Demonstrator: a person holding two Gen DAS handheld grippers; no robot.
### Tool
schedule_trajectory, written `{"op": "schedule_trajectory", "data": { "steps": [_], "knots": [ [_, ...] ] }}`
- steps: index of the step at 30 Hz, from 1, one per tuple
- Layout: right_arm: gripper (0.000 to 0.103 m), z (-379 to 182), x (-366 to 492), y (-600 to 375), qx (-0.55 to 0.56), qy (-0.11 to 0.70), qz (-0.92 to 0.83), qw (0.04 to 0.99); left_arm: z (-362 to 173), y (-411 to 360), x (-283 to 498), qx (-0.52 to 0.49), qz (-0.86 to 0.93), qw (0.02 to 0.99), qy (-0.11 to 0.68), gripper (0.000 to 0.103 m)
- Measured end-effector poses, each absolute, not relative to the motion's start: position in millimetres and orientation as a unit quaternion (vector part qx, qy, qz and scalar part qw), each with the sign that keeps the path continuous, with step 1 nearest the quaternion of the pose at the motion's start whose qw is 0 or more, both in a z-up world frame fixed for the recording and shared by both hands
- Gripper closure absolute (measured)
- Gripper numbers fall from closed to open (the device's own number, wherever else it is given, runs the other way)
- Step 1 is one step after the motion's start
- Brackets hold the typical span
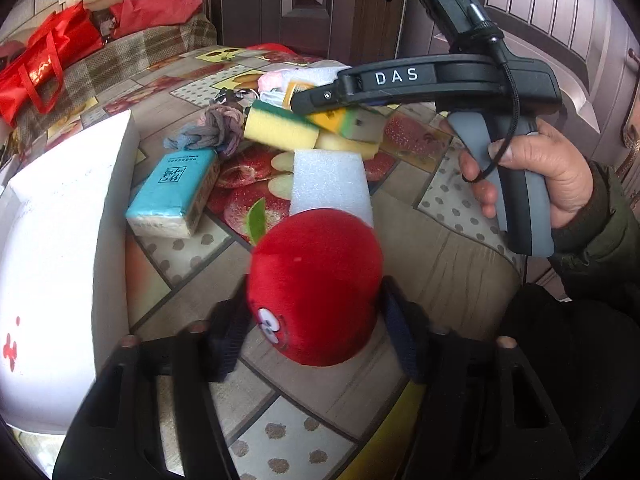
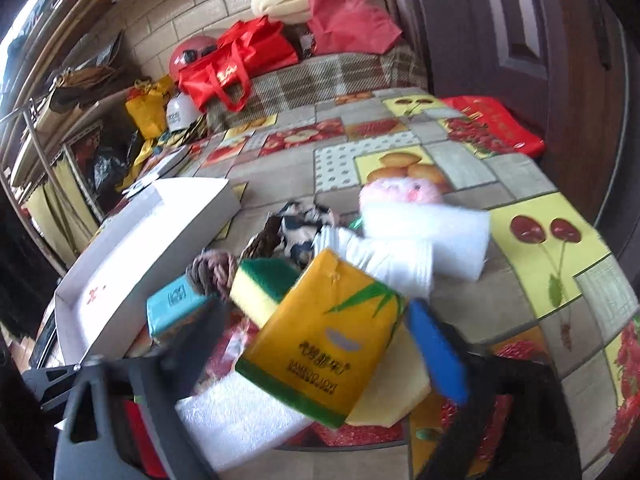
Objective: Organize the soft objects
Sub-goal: 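Lower the red apple into the white tray with left tool while right tool drops the tissue pack there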
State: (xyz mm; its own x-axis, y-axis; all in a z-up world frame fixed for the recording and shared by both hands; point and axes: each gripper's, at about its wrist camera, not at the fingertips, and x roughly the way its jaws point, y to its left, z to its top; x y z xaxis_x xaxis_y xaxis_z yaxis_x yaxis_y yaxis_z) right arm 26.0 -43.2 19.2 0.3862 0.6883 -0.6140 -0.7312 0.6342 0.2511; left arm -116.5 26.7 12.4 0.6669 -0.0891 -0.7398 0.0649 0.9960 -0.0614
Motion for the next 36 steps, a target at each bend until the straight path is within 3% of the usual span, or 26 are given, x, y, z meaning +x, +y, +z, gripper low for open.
{"op": "schedule_trajectory", "data": {
  "steps": [8,17,36],
  "knots": [
    [0.053,44,17,-76,0.037,0.299,0.459,0.836,40,38,-140,-0.023,-0.012,0.947,0.319,0.057],
    [0.053,69,-9,-86,0.072,0.19,0.477,0.855,69,88,-191,-0.039,0.148,0.976,0.154,0.057],
    [0.053,51,-63,6,-0.039,0.141,0.524,0.839,55,152,-214,-0.092,0.264,0.949,0.144,0.057]
  ]
}}
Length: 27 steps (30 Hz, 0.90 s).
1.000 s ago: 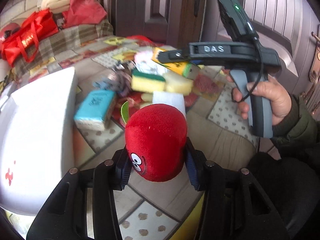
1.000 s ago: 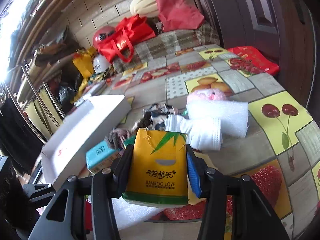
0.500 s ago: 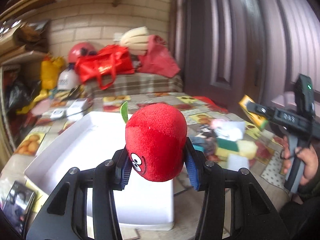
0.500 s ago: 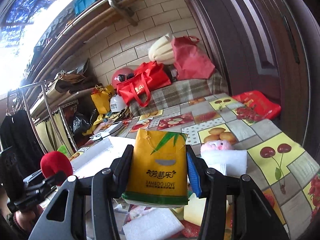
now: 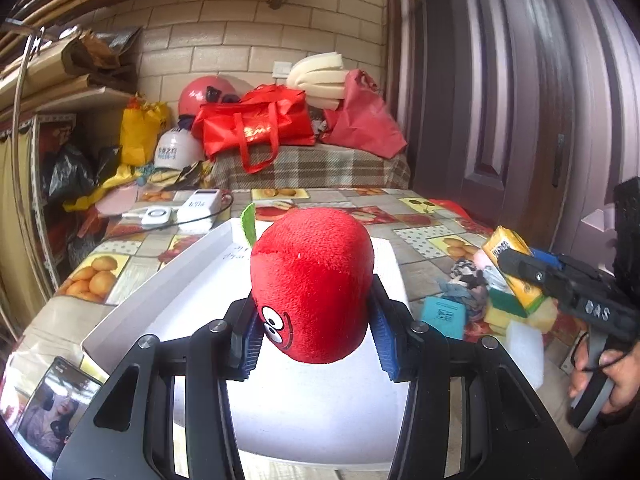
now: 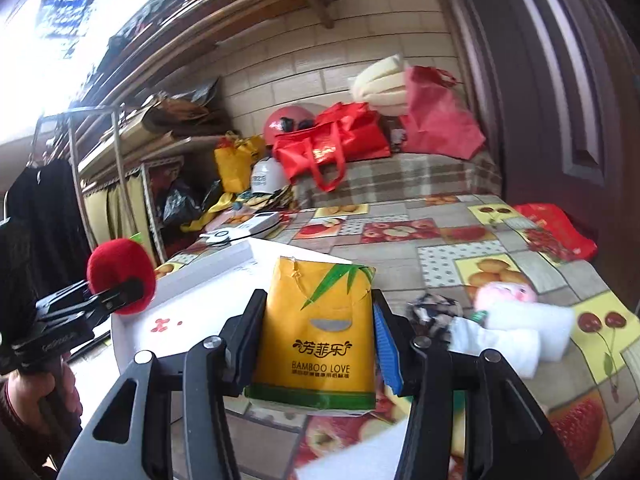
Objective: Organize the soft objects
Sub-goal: 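Lower the red apple into the white tray with left tool while right tool drops the tissue pack there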
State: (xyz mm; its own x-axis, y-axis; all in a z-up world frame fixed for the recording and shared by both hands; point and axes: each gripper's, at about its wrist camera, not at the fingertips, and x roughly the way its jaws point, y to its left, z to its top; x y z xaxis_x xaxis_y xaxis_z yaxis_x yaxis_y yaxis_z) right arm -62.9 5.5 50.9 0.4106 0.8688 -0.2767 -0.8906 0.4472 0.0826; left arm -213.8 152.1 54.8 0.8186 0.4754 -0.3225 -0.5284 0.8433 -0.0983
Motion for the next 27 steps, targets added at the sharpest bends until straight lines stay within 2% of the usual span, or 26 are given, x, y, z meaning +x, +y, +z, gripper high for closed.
{"op": "schedule_trajectory", "data": {
  "steps": [6,16,27],
  "knots": [
    [0.053,48,-92,43,-0.086,0.124,0.556,0.818,45,180,-208,-0.103,0.292,0.937,0.162,0.057],
    [0.053,37,-88,77,-0.096,0.148,0.56,0.809,44,194,-202,-0.082,0.314,0.932,0.162,0.057],
    [0.052,37,-92,120,-0.125,0.133,0.552,0.814,39,223,-192,-0.108,0.322,0.921,0.189,0.057]
  ]
}}
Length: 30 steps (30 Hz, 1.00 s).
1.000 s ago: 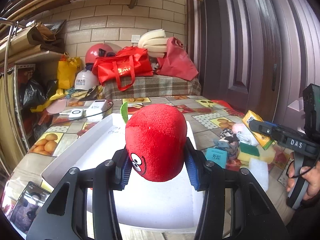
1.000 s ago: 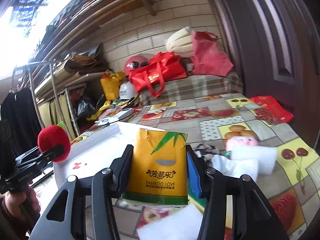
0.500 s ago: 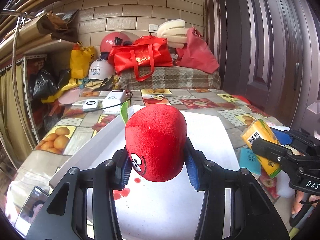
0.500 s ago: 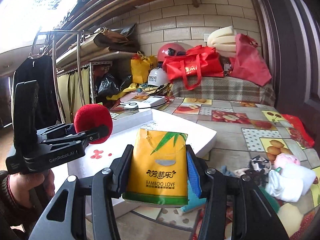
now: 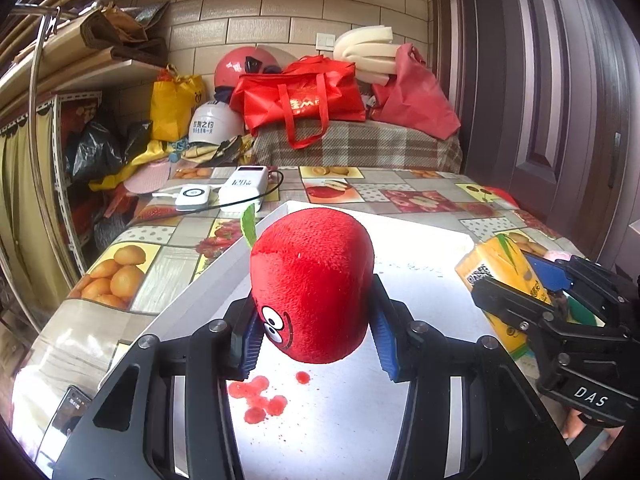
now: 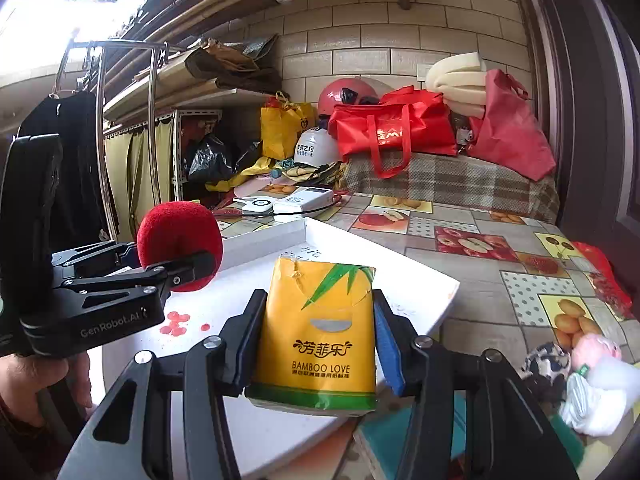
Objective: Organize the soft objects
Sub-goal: 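Lower the red apple into the white tray with left tool while right tool drops the tissue pack there, then grasp a white foam block with left tool while right tool grasps the yellow sponge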
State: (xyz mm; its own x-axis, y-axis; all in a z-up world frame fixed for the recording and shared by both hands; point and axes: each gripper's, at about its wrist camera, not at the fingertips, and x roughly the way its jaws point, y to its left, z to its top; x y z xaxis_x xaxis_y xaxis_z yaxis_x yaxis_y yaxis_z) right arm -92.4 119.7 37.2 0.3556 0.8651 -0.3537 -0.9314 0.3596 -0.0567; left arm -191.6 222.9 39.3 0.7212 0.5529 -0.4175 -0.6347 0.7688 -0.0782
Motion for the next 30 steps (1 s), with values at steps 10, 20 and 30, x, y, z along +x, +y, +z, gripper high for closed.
{"op": "schedule_trajectory", "data": {
  "steps": [10,20,30],
  "knots": [
    [0.035,31,-79,154,-0.155,0.174,0.538,0.81,37,236,-188,-0.122,0.355,0.905,0.2,0.049],
    [0.003,35,-82,145,-0.146,0.154,0.527,0.823,43,232,-206,-0.121,0.391,0.899,0.156,0.0],
    [0.003,37,-106,132,-0.165,0.129,0.523,0.826,49,216,-211,-0.085,0.392,0.907,0.127,0.0]
  ]
}}
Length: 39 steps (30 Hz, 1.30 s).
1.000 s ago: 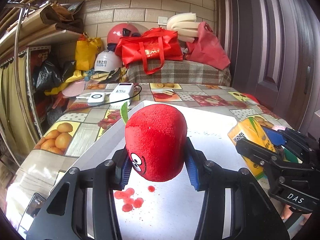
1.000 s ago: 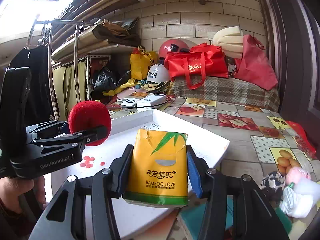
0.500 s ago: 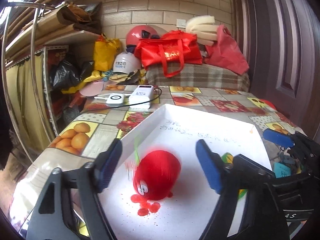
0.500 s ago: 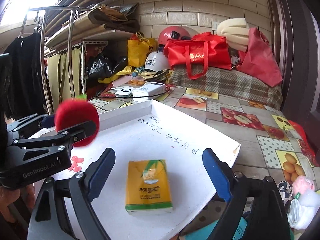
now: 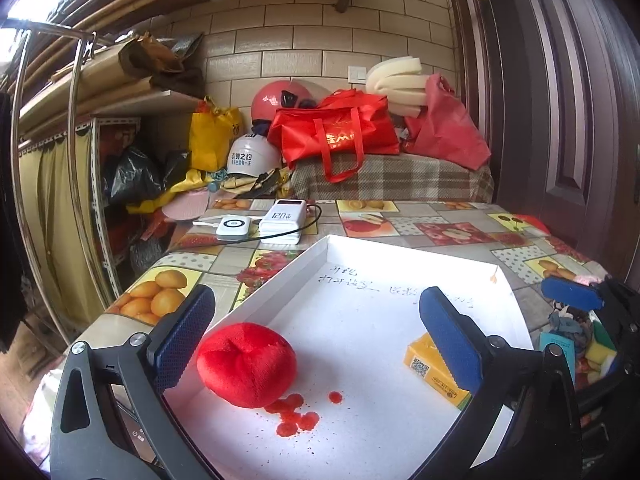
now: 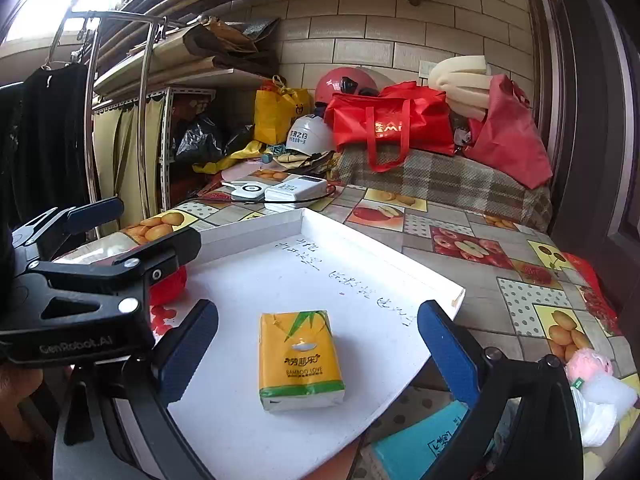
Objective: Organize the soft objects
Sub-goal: 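Grasp a white foam block with left tool while right tool grasps the yellow sponge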
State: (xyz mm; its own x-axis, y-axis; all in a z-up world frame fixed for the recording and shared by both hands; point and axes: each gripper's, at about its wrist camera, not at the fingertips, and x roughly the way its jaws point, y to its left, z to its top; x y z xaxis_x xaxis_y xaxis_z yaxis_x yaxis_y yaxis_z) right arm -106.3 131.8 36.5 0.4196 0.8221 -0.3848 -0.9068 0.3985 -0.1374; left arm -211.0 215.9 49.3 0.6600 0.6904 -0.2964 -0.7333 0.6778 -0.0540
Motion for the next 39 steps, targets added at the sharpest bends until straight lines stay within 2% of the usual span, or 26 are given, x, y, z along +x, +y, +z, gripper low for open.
{"op": "schedule_trajectory", "data": {
  "steps": [9,17,22,28,34,39],
  "knots": [
    [0.003,36,-118,102,-0.169,0.136,0.517,0.828,52,205,-217,-0.091,0.37,0.918,0.109,0.0],
    [0.003,42,-57,20,-0.093,0.193,0.451,0.866,58,144,-196,-0.058,0.247,0.961,0.11,0.0],
    [0.003,50,-30,-59,-0.087,0.158,0.408,0.895,55,89,-152,0.007,0.142,0.973,0.179,0.0],
    [0.003,22,13,-102,-0.149,0.243,0.398,0.872,44,33,-100,0.037,0.0,0.962,0.272,0.0],
    [0.003,14,12,-97,-0.195,0.265,0.427,0.842,30,15,-66,0.034,-0.052,0.935,0.35,0.001],
    [0.003,6,12,-65,-0.251,0.28,0.447,0.812,15,2,-49,0.047,-0.065,0.915,0.396,0.009]
  ]
}}
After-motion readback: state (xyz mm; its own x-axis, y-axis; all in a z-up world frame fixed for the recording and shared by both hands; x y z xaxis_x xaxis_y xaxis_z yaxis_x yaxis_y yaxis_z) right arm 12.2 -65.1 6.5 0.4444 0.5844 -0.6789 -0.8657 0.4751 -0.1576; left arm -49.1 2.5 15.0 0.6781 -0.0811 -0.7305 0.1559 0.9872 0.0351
